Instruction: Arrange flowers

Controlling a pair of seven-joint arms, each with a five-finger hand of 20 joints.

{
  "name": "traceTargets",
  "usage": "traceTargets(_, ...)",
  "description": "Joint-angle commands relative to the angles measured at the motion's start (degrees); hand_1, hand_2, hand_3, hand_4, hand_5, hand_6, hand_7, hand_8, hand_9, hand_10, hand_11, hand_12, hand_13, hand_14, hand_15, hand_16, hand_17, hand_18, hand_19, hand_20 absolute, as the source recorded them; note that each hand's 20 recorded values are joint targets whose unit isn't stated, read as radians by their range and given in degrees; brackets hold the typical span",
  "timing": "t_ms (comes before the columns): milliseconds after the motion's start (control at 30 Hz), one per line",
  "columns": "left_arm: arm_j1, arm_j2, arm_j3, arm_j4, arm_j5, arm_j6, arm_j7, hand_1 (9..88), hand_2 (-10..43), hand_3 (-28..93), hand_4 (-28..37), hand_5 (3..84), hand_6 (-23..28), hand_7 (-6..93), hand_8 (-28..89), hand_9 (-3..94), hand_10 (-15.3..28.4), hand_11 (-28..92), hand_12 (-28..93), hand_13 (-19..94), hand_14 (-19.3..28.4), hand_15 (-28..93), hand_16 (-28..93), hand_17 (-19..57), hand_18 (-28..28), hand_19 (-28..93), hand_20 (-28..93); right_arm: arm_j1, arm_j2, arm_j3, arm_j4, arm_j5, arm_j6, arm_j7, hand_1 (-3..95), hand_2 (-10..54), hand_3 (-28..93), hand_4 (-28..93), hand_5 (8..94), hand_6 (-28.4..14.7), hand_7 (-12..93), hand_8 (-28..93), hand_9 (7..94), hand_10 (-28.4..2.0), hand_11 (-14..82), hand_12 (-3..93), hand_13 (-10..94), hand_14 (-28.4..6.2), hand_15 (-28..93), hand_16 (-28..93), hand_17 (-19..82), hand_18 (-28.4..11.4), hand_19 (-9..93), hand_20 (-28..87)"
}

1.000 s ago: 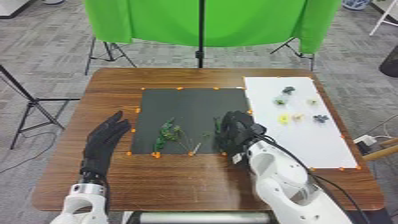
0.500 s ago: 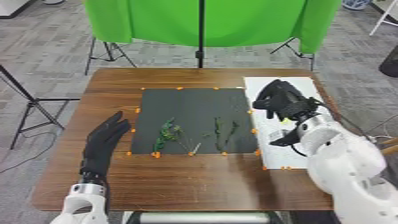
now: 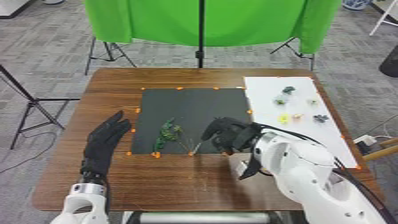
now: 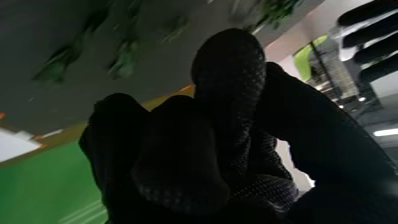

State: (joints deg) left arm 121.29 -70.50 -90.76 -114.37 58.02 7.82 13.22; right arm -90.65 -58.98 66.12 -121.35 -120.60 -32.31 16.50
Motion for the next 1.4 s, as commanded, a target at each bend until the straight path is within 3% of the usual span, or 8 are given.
traceTargets(33,1.2,-0.74,0.38,0.81,0.04,-0.45,-0.47,22.2,-6.1,69,-22.3,43.6,2.6,7.8,-6,45.5,11.2,11,13,37,13.9,11,0,9.1,10.9,2,20,-2.3,0.5,-0.2,1.3,-1.0,-0.5,0.8,33.1,12.3,77,19,56.0,2.3,16,-11,92.2,-11.6,48.9,24.9,94,-4.3,71,31,71,-13.3,93,71)
traceTargets(633,1.6,-0.69,0.16,0.6,0.06,-0.79,-0.37,22.0,-5.9,69,-22.3,43.7,2.6,7.9,-6,45.4,11.2,11,13,37,14.0,11,0,9.1,10.9,2,20,-4.2,1.3,1.9,2.7,-0.9,-0.9,3.1,32.8,13.5,77,19,57.8,2.1,16,-12,92.5,-11.8,48.7,25.0,94,-4.3,71,31,71,-13.6,93,71)
traceTargets(1000,0.9,-0.79,0.37,0.89,0.18,-0.87,-0.71,22.1,-5.8,69,-22.3,43.7,2.6,7.9,-6,45.4,11.2,11,13,37,13.9,11,0,9.1,10.9,2,20,-4.2,1.3,1.6,1.9,-3.4,-0.2,3.3,31.9,13.8,76,19,58.5,1.9,16,-11,92.7,-11.9,48.5,25.0,94,-4.4,71,31,71,-13.6,93,71)
traceTargets(1300,1.1,-0.72,0.29,0.83,0.18,-0.94,-0.75,22.1,-5.8,69,-22.3,43.7,2.5,7.9,-6,45.4,11.2,11,13,37,13.9,11,0,9.1,10.9,2,20,-4.7,0.6,4.1,0.5,6.7,-2.5,3.8,30.5,11.2,75,17,59.4,1.4,16,-11,92.5,-12.0,48.2,25.1,94,-4.3,71,31,71,-13.6,93,71)
traceTargets(1400,1.0,-0.77,0.28,0.79,0.21,-0.87,-0.77,22.1,-5.8,69,-22.2,43.7,2.6,7.9,-6,45.5,11.2,11,13,37,13.9,11,0,9.1,10.9,2,20,-4.8,-0.1,7.1,-1.3,17.8,-2.2,4.5,29.9,9.1,74,16,58.8,1.2,15,-11,92.2,-12.2,47.6,25.1,93,-4.3,70,31,71,-13.6,93,71)
